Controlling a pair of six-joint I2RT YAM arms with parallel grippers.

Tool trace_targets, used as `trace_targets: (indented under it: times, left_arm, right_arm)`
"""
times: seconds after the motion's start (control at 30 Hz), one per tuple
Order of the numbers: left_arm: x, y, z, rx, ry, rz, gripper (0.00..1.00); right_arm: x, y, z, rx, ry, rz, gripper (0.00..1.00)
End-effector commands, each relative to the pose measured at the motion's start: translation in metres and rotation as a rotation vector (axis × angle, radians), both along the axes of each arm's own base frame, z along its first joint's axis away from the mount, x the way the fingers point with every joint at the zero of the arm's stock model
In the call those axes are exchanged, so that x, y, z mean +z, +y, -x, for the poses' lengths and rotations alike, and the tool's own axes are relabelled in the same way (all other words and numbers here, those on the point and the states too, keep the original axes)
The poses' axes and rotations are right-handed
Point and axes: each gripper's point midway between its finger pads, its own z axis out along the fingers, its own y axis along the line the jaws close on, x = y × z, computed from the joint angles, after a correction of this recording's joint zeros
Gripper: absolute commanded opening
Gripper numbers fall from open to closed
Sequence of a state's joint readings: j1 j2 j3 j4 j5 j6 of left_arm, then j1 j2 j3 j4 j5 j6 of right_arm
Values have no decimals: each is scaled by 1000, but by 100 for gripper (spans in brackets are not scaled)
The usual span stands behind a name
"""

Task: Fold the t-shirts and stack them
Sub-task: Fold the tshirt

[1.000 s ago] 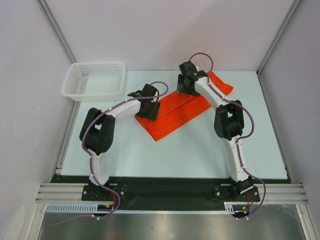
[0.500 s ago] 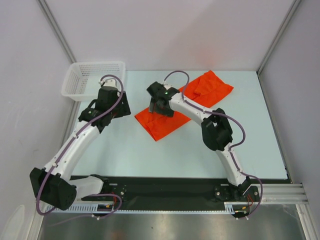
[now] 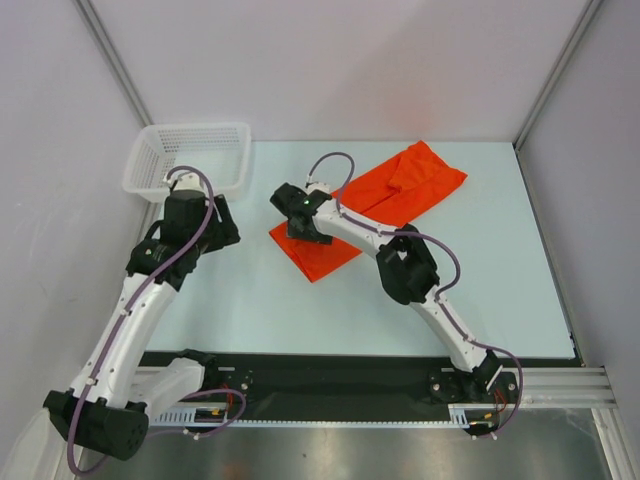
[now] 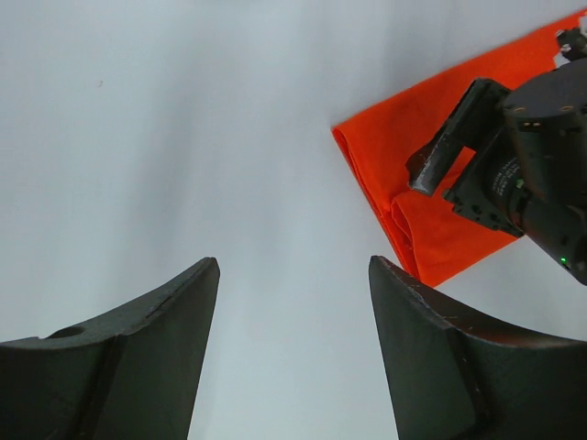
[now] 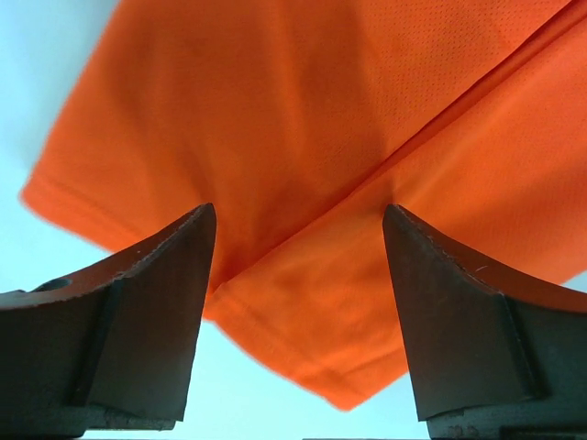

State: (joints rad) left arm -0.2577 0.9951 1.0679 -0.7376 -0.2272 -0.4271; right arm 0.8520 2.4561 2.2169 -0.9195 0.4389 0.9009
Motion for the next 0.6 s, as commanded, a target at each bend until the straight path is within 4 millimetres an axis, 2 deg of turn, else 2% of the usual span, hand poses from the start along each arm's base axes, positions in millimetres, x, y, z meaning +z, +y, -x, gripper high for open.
trace_targets:
  times: [0.0, 0.1, 0.23, 0.3, 0.33, 0.4, 0.43, 0.47, 0.5, 0.53, 0.57]
  left_arm:
    - [18, 4, 6, 4, -32, 20, 73]
    - [22, 5, 10, 2, -44, 31, 74]
    - [22, 7, 13, 4, -44, 31, 74]
    - [23, 9, 14, 7, -45, 28, 74]
    - [24, 11, 14, 9, -47, 28, 74]
    - [27, 13, 15, 9, -51, 22, 74]
    - [28, 14, 16, 13, -52, 22, 74]
    - [31, 15, 16, 10, -56, 19, 75]
    - [32, 15, 16, 10, -58, 18, 75]
    - [32, 17, 17, 13, -59, 16, 75]
    - [33, 17, 17, 9, -60, 17, 75]
  right_arm:
    - [5, 0, -11, -13, -63, 47, 77]
    - [-6, 2, -8, 0, -51, 61, 76]
    - [-27, 6, 9, 57, -2, 113, 76]
    - [-35, 12, 24, 100, 30, 125, 75]
    - [-47, 7, 35, 114, 63, 148, 75]
    - [-56, 10, 55, 156, 97, 152, 75]
    - [-49, 15, 65, 178, 111, 122, 74]
    - [-68, 5, 81, 192, 152, 141, 73]
    - [-72, 4, 91, 206, 177, 131, 73]
    - [-64, 5, 96, 223, 176, 115, 72]
    - [-75, -7, 107, 232, 211, 145, 72]
